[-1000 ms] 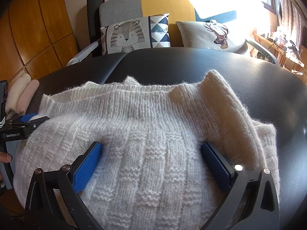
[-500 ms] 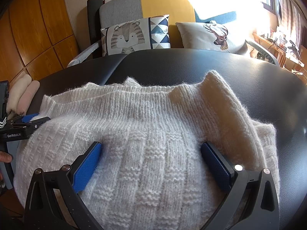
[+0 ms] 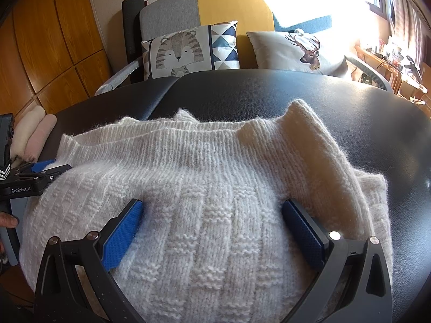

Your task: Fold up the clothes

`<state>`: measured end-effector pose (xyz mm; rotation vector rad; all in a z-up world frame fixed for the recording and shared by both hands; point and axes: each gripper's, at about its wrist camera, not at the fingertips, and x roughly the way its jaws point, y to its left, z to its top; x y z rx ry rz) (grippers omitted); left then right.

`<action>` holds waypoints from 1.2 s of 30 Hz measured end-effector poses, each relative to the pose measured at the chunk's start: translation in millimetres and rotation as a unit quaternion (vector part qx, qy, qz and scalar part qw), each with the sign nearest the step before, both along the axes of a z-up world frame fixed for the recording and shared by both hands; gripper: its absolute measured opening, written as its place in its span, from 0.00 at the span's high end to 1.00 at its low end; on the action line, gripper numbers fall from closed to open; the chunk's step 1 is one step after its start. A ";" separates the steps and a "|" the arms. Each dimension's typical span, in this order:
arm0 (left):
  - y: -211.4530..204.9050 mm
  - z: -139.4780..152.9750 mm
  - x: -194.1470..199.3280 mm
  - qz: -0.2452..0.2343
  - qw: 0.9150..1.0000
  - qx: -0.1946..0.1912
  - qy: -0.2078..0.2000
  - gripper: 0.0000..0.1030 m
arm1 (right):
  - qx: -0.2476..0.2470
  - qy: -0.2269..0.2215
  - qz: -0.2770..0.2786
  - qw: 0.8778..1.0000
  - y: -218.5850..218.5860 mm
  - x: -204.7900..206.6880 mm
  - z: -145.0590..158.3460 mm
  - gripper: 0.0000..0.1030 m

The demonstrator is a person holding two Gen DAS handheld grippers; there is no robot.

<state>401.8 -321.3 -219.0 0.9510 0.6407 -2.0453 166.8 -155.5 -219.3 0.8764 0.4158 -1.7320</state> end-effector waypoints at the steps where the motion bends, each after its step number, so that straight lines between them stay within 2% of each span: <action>1: -0.4 0.1 -0.3 0.000 1.000 0.000 0.000 0.00 | 0.000 0.000 0.000 1.000 0.0 0.2 0.0 0.00; 36: -3.0 -1.6 -1.0 -0.001 1.000 -0.001 -0.002 0.00 | -0.011 -0.007 -0.002 1.000 2.1 0.8 -0.9 0.00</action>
